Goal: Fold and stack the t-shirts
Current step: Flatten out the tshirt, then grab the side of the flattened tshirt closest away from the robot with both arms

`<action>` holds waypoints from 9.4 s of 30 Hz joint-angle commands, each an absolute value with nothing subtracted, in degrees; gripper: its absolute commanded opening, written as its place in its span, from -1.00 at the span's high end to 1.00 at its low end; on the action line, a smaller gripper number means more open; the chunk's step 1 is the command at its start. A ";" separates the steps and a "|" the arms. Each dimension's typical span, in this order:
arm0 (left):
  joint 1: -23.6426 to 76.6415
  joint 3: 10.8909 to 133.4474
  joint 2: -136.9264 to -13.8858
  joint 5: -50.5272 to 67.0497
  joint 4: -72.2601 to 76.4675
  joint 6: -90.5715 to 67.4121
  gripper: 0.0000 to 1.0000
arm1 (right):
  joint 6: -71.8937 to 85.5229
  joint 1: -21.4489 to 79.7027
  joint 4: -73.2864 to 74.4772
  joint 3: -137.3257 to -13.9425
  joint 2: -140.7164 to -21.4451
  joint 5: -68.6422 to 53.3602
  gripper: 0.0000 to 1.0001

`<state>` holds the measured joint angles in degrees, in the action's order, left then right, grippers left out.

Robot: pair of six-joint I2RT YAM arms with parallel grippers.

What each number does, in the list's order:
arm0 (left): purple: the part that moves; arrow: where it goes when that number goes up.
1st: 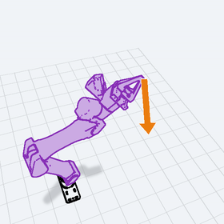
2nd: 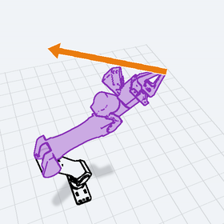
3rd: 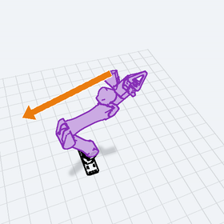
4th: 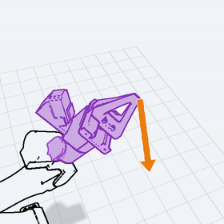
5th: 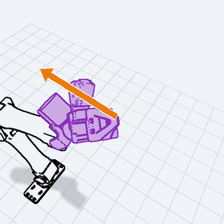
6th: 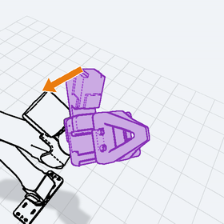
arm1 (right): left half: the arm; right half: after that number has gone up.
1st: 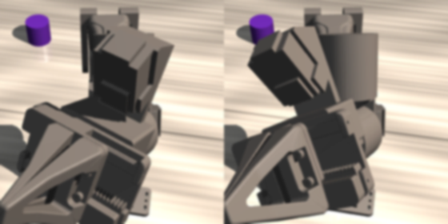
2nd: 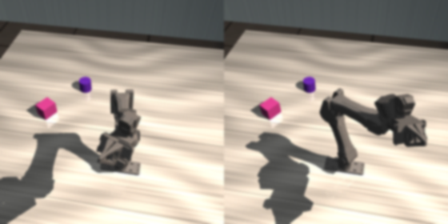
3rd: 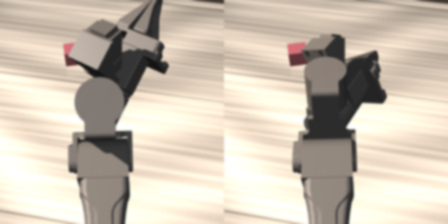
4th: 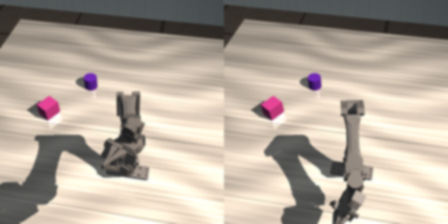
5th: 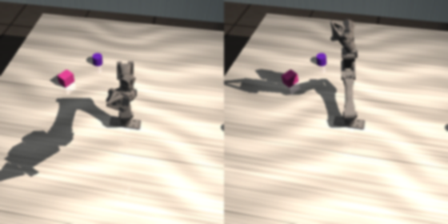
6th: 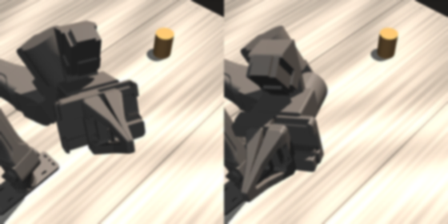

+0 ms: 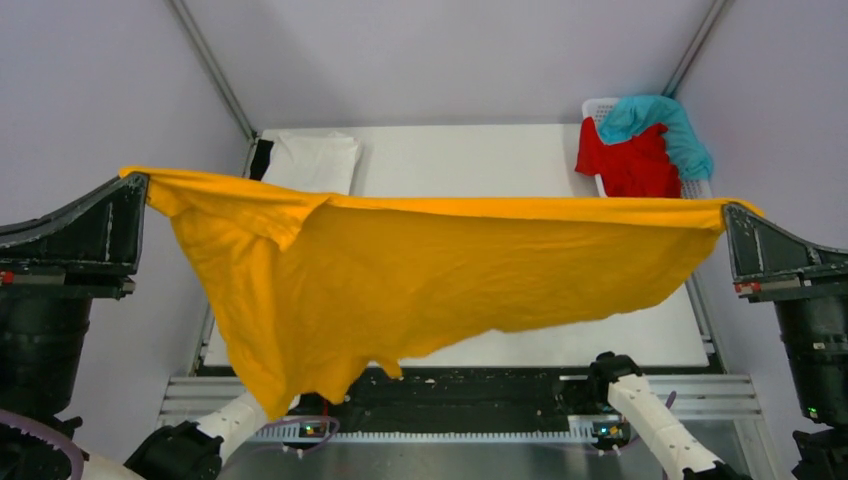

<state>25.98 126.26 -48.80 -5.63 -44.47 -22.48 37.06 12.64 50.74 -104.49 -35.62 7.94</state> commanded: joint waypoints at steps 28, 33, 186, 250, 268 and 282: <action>18.43 119.47 -128.98 -19.71 -43.46 -18.83 -0.26 | 33.69 8.11 17.43 -55.61 -80.55 24.69 -0.46; 17.91 108.81 -120.22 -13.02 -34.97 -20.55 -0.98 | 33.46 8.20 15.55 -54.14 -77.40 21.55 -0.96; 30.25 113.58 -116.63 -23.17 -29.20 -1.78 -0.97 | 29.66 14.19 14.08 -39.22 -77.32 6.57 -0.97; 45.40 41.25 -61.02 -9.94 -41.41 -50.06 -0.95 | 39.92 13.41 27.08 -32.72 -49.36 14.69 -0.97; 68.65 34.97 -72.02 -10.78 -45.57 -64.13 -0.07 | 47.04 8.25 38.06 -31.22 -46.67 22.26 -0.97; 68.55 40.39 -69.57 -20.88 -48.39 -63.05 1.00 | 63.45 8.17 44.65 -22.14 -34.74 24.16 -0.95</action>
<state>68.77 37.89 -75.99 -12.71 -48.62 -63.35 56.25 8.47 42.04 -24.58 -37.58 21.02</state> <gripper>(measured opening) 0.025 0.975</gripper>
